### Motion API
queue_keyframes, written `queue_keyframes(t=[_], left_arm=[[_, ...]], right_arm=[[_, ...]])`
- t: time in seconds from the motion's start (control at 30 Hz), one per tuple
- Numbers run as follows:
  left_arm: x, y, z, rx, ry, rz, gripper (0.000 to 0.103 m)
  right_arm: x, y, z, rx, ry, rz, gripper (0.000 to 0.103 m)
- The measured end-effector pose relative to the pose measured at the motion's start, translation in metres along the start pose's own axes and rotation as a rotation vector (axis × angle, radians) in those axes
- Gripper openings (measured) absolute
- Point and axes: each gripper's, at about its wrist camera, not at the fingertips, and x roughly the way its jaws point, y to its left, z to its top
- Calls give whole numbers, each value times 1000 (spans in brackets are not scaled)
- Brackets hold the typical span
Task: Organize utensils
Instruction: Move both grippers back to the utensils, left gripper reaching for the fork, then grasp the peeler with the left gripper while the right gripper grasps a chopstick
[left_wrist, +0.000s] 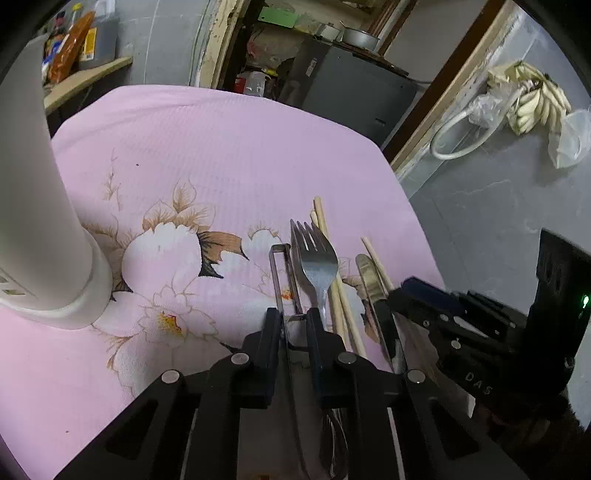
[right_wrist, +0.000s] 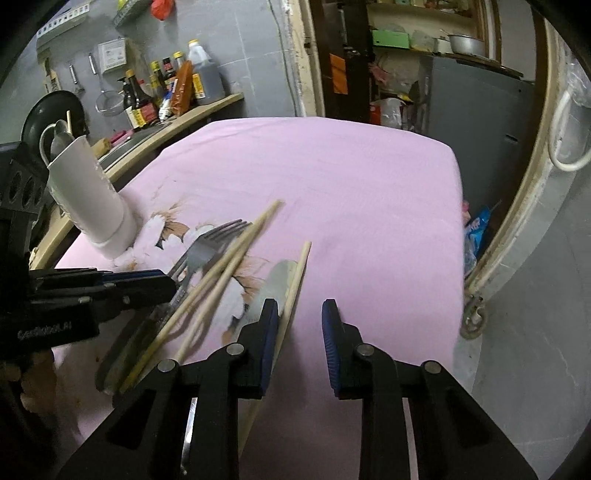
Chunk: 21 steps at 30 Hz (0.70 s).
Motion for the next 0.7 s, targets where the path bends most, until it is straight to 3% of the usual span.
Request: queue_keyframes(t=[0.43,0.47,0.53,0.7], left_arm=[[5,-6,5,28,33,20,15],[5,-6,5,30,36,23,15],[5,-8,6,42,41,29,15],[3,-4,8,-18,44,-9,14]], right_arm=[[5,11,12,-15,106,-121,18],[5,11,12,-3,106,-122,18],[4,9,13,28,107,-126,4],[0,-1,11,125,90,-70,4]])
